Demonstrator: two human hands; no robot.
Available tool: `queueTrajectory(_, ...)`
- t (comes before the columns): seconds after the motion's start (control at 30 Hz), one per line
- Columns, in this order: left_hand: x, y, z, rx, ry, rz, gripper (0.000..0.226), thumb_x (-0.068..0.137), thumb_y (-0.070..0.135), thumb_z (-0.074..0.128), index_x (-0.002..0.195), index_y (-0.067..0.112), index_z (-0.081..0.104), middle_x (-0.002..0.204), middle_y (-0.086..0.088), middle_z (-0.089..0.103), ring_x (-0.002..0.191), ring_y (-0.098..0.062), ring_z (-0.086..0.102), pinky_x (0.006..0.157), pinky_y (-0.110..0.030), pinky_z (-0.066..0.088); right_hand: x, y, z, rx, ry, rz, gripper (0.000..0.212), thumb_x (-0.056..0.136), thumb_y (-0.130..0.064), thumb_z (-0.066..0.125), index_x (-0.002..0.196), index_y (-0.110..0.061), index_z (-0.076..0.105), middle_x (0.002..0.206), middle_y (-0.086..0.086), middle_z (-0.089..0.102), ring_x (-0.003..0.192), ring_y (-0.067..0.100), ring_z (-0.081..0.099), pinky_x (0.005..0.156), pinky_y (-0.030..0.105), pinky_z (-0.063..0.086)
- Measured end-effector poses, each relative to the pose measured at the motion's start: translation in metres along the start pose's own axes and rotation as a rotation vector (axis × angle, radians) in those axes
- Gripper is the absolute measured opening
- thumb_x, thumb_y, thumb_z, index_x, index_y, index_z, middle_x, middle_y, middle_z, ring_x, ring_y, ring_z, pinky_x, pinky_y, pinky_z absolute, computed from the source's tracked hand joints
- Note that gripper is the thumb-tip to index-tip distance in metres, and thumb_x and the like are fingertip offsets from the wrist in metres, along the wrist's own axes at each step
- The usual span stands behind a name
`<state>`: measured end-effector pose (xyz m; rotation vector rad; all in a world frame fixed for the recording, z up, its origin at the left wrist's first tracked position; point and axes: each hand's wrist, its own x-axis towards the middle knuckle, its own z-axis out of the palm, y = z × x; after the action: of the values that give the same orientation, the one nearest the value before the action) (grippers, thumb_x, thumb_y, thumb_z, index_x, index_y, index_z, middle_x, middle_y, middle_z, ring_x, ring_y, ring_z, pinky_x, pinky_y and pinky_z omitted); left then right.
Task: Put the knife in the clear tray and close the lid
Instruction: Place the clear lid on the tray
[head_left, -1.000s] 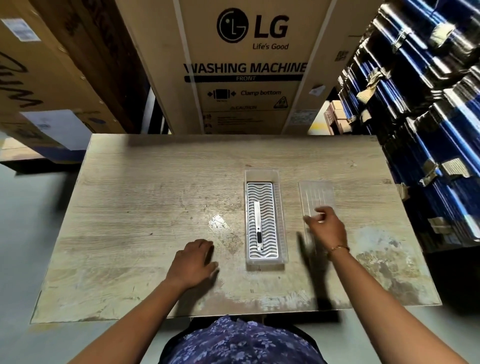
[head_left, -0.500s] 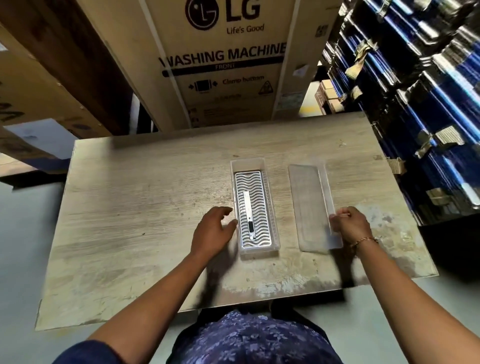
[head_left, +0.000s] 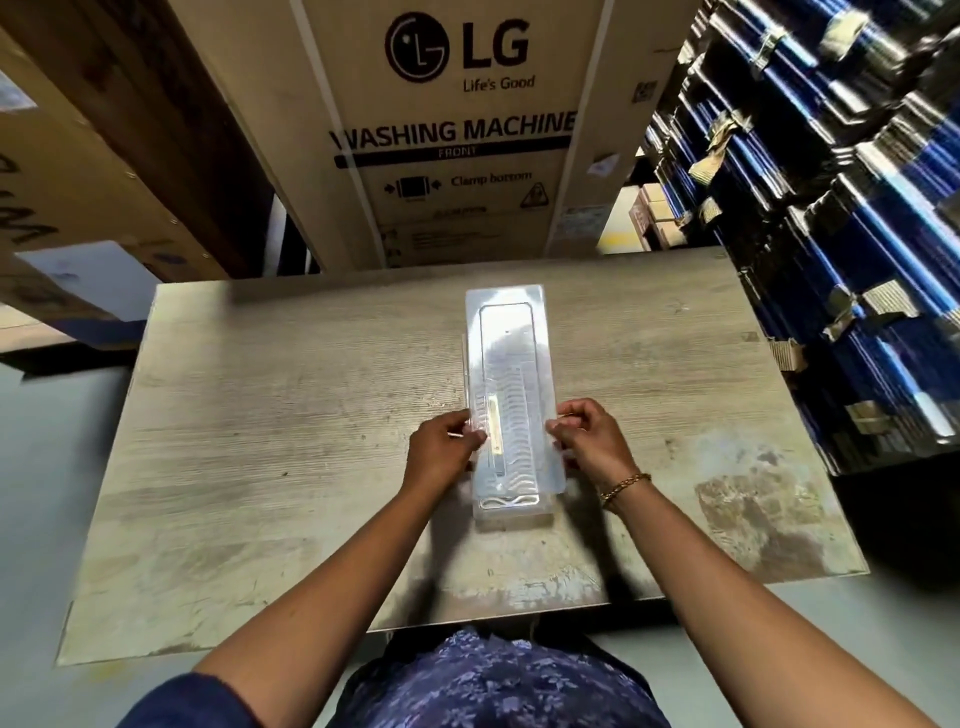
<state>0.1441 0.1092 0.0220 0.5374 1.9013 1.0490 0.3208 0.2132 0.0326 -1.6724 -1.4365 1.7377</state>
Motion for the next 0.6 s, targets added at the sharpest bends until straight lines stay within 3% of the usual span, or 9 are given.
queueTrajectory(0.07, -0.002, -0.008, -0.001, 0.122, 0.023, 0.007, 0.035, 0.083, 0.014, 0.076, 0.117, 0.009, 0.071, 0.080, 0.005, 0.069, 0.079, -0.021, 0.068, 0.082, -0.046, 0.060, 0.005, 0.016, 0.008, -0.087, 0.043, -0.016, 0.018, 0.079, -0.018, 0.073, 0.090, -0.022, 0.061, 0.090, 0.000, 0.066, 0.085, 0.023, 0.064, 0.080, 0.045, 0.057)
queueTrajectory(0.13, -0.005, -0.013, 0.001, 0.224, 0.044, 0.040, 0.032, 0.083, 0.019, 0.075, 0.112, 0.008, 0.072, 0.080, 0.000, 0.071, 0.082, -0.024, 0.069, 0.084, -0.043, 0.057, 0.010, 0.029, 0.013, -0.130, 0.052, -0.011, 0.017, 0.076, -0.022, 0.072, 0.085, -0.028, 0.059, 0.092, -0.003, 0.067, 0.092, 0.023, 0.066, 0.086, 0.050, 0.057)
queueTrajectory(0.3, -0.007, -0.022, 0.008, 0.381, 0.031, 0.105, 0.012, 0.087, 0.021, 0.070, 0.090, 0.010, 0.073, 0.063, 0.002, 0.059, 0.063, -0.016, 0.057, 0.067, -0.029, 0.041, 0.009, 0.034, 0.018, -0.161, 0.070, 0.045, 0.014, 0.084, -0.016, 0.067, 0.095, -0.021, 0.062, 0.090, -0.003, 0.066, 0.090, 0.022, 0.065, 0.088, 0.044, 0.056)
queueTrajectory(0.43, -0.004, -0.031, 0.007, 0.327, 0.004, 0.047, 0.029, 0.088, 0.024, 0.070, 0.115, 0.014, 0.070, 0.082, -0.003, 0.070, 0.070, -0.025, 0.069, 0.080, -0.040, 0.056, 0.012, 0.040, 0.019, -0.168, 0.086, 0.051, 0.014, 0.082, -0.016, 0.069, 0.092, -0.024, 0.063, 0.090, -0.001, 0.068, 0.092, 0.024, 0.068, 0.088, 0.041, 0.056)
queueTrajectory(0.5, -0.002, -0.032, 0.006, 0.288, -0.008, 0.024, 0.041, 0.088, 0.023, 0.071, 0.127, 0.010, 0.064, 0.080, 0.000, 0.069, 0.067, -0.024, 0.070, 0.083, -0.041, 0.057, 0.014, 0.042, 0.019, -0.208, 0.085, 0.042, 0.016, 0.081, -0.017, 0.068, 0.094, -0.024, 0.064, 0.091, 0.000, 0.069, 0.093, 0.026, 0.069, 0.087, 0.042, 0.056)
queueTrajectory(0.53, -0.001, -0.030, 0.006, 0.298, -0.018, 0.029, 0.047, 0.088, 0.024, 0.071, 0.131, 0.010, 0.060, 0.082, 0.002, 0.069, 0.069, -0.023, 0.070, 0.084, -0.040, 0.057, 0.015, 0.042, 0.018, -0.250, 0.071, 0.026, 0.021, 0.082, -0.019, 0.068, 0.101, -0.024, 0.063, 0.094, 0.000, 0.069, 0.094, 0.025, 0.068, 0.087, 0.042, 0.056)
queueTrajectory(0.6, 0.002, -0.029, 0.001, 0.366, -0.064, 0.068, 0.065, 0.085, 0.031, 0.074, 0.141, 0.011, 0.049, 0.105, 0.003, 0.063, 0.093, -0.021, 0.067, 0.093, -0.039, 0.052, 0.013, 0.035, 0.014, -0.393, -0.014, -0.037, 0.044, 0.083, -0.023, 0.068, 0.125, -0.023, 0.055, 0.113, 0.002, 0.064, 0.103, 0.023, 0.064, 0.093, 0.040, 0.053)
